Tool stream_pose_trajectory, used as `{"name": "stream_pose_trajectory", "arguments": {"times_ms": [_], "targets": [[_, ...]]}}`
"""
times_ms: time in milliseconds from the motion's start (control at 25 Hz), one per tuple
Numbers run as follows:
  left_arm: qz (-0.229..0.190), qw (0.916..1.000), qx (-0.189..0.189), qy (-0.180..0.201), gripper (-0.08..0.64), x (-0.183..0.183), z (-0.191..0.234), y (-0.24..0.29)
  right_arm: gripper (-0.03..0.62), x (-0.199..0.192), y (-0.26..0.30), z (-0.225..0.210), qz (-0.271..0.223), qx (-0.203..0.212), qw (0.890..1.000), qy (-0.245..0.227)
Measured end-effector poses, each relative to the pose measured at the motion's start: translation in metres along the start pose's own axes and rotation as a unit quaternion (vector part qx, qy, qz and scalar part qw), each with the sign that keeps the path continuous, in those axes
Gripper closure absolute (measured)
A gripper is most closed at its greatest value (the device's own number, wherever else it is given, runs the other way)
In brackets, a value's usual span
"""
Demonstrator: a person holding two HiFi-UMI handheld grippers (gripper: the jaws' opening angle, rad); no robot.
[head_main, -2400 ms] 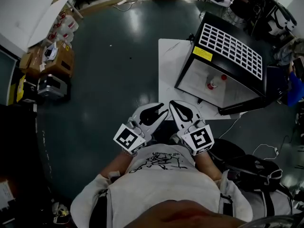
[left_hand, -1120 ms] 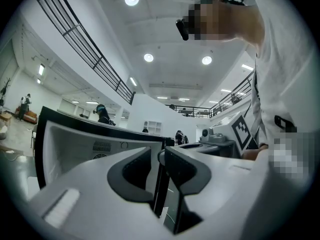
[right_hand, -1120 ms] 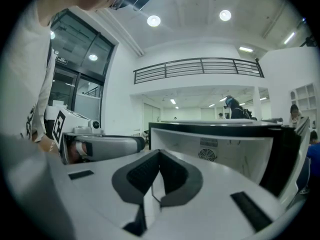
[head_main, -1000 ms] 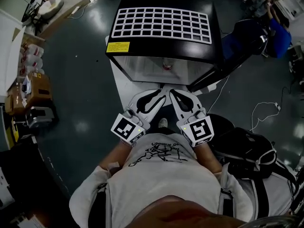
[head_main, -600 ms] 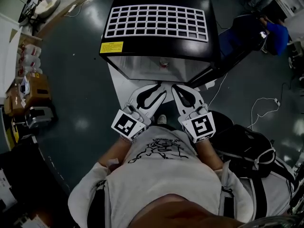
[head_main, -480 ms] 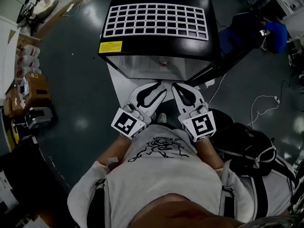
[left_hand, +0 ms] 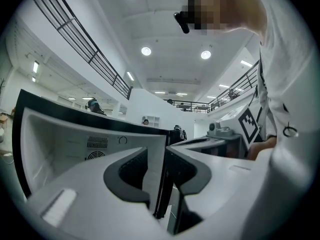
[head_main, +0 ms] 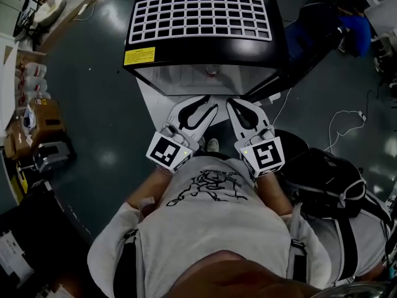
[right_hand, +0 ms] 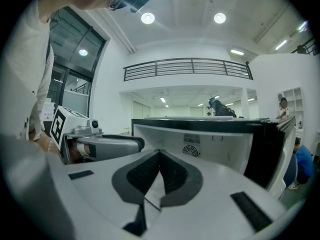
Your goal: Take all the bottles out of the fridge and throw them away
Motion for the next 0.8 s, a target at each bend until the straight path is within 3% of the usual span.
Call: {"name": "stream_pose_trajectory", "arguments": {"times_ms": [320,640,800], "targets": [[0.021,0.9998,0.001,0.006,0.449,-0.019,-0.006,0.005,0.584,-0.019,-0.003,-0.002,0.003,-0.008,1.0,0.008],[0.043,0.9983,0.015,0.036,0.431,-0.047,0.002,0.019,0.584,-0.037,0.004,-0.008,0.005,-0.015,1.0,0.012],[0.052,0.998,0.026,0.026,0.431,-0.064,0.012,0.027,0.584,-0.045,0.011,-0.012,0.005,-0.02,1.0,0.011]]}}
Point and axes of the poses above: the fingertips, and each gripper's own axes: y forward along the fingers, z to its left, x out of its top, the point moved 8 cm from there along -y, backward along the fingers, and after that the axes turned 8 degrees about y, right-handed, at the moved point
